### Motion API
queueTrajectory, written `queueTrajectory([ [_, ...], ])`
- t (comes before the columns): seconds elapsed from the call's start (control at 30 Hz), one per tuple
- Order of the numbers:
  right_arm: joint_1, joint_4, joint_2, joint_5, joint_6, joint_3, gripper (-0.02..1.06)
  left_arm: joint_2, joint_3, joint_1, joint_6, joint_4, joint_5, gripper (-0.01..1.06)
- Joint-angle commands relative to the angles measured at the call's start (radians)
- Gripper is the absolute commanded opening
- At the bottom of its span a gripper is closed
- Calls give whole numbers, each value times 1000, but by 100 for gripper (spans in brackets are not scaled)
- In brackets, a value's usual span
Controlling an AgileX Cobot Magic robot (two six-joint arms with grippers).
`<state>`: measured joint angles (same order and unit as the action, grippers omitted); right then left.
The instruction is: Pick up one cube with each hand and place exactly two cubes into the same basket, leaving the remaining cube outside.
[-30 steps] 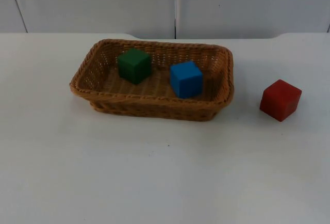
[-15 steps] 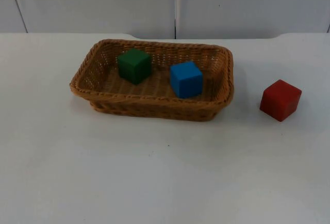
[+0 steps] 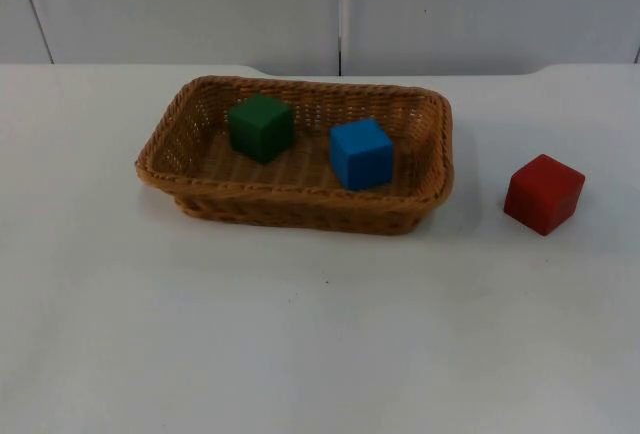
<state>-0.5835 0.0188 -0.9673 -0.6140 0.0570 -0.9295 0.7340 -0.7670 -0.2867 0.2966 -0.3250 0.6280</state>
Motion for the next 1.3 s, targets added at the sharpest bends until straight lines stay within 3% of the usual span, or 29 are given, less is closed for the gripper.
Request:
queueTrajectory([
  [0.0,2,-3,47,3,-5,14,72,-28,5,-2,-13,-13,16,92],
  [0.37,2,-3,212,-75,-5,25,72,-110,5,-2,-13,-4,95,92],
  [0.67,2,-3,370,-97,-6,149,72,-211,5,-2,-14,0,127,92],
  [1.0,2,-3,607,-196,-6,205,72,-353,5,-2,-32,11,225,92],
  [1.27,2,-3,741,-289,-20,205,72,-454,5,-2,-105,110,331,92],
])
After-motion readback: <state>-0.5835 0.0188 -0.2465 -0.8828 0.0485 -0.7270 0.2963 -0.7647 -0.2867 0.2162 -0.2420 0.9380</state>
